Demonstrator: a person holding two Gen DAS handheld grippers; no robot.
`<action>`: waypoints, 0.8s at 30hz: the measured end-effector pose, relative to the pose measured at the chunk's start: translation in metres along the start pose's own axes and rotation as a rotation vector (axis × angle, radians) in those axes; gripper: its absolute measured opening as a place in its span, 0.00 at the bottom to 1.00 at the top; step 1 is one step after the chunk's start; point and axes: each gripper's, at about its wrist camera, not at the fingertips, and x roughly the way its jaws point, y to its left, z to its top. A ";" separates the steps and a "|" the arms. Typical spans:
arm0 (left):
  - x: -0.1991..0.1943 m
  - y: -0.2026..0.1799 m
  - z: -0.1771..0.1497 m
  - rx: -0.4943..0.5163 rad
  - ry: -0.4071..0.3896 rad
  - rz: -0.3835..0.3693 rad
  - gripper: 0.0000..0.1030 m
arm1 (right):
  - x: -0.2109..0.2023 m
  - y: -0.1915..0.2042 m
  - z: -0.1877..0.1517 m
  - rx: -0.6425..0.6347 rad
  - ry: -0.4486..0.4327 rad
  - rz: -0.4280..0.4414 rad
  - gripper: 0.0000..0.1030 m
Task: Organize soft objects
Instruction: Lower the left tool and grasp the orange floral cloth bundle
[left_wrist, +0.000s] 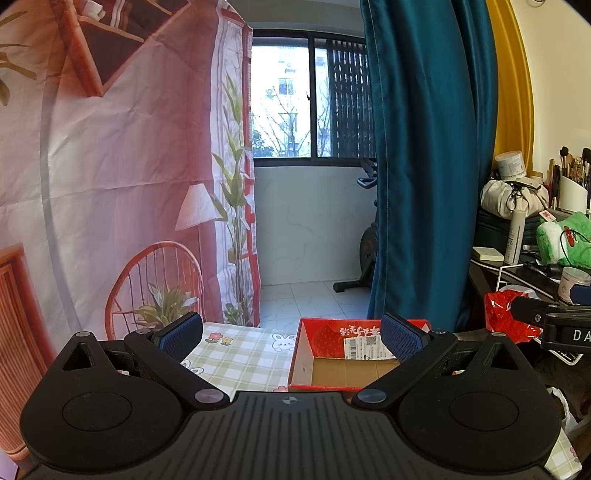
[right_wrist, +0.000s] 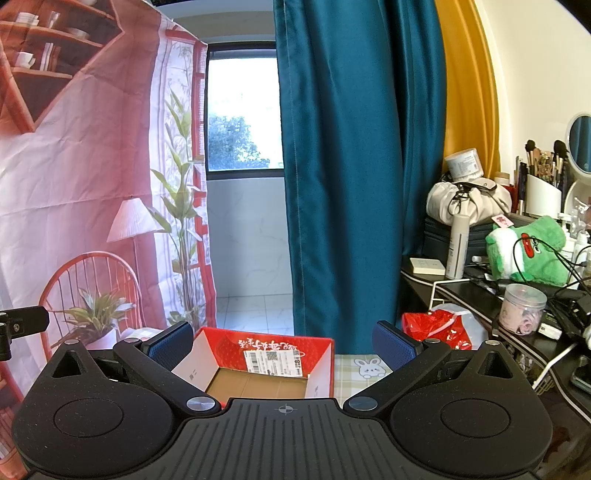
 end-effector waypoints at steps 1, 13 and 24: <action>0.000 0.000 0.000 0.000 0.002 0.003 1.00 | 0.000 0.000 0.000 0.001 0.000 0.001 1.00; 0.046 0.007 -0.044 -0.062 0.064 0.006 1.00 | 0.028 -0.024 -0.047 0.079 -0.034 0.089 1.00; 0.123 0.004 -0.104 0.002 0.250 -0.022 1.00 | 0.106 -0.029 -0.127 0.112 0.182 0.083 1.00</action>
